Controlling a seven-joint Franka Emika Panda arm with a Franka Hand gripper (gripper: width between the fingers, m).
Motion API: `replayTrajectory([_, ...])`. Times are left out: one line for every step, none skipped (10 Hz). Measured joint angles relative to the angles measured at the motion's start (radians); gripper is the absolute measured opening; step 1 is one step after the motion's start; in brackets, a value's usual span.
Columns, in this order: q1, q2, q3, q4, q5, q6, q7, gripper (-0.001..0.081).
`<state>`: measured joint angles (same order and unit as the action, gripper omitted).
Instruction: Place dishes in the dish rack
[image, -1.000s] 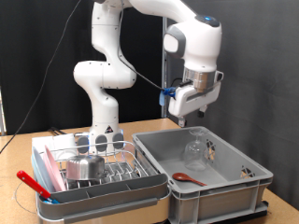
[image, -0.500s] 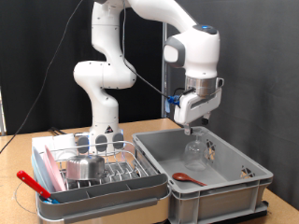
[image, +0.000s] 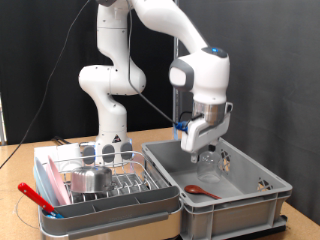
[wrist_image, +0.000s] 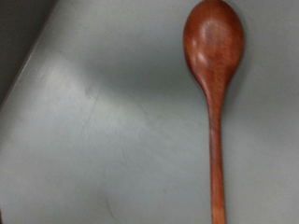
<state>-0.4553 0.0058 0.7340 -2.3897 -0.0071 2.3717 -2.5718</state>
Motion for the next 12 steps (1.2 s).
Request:
replayTrajectory([0.000,0.037,-0.002,-0.005,-0.055,0.024,0.032,0.0809])
replayTrajectory([0.000,0.076,-0.004,-0.008,-0.108,0.048,0.066,0.0809])
replayTrajectory([0.002,0.115,-0.007,-0.008,-0.162,0.068,0.098,0.0809])
replayTrajectory([0.009,0.153,-0.014,-0.009,-0.222,0.089,0.139,0.0809])
replayTrajectory([0.020,0.191,-0.026,-0.010,-0.284,0.110,0.190,0.0809])
replayTrajectory([0.031,0.225,-0.037,-0.010,-0.335,0.129,0.232,0.0809])
replayTrajectory([0.044,0.256,-0.051,-0.010,-0.384,0.147,0.269,0.0809])
replayTrajectory([0.057,0.283,-0.064,-0.009,-0.426,0.162,0.303,0.0809])
replayTrajectory([0.071,0.306,-0.077,-0.008,-0.461,0.174,0.331,0.0809])
replayTrajectory([0.082,0.326,-0.085,-0.006,-0.488,0.186,0.353,0.0809])
replayTrajectory([0.092,0.342,-0.092,-0.004,-0.511,0.196,0.372,0.0809])
replayTrajectory([0.103,0.354,-0.102,-0.003,-0.536,0.200,0.393,0.0809])
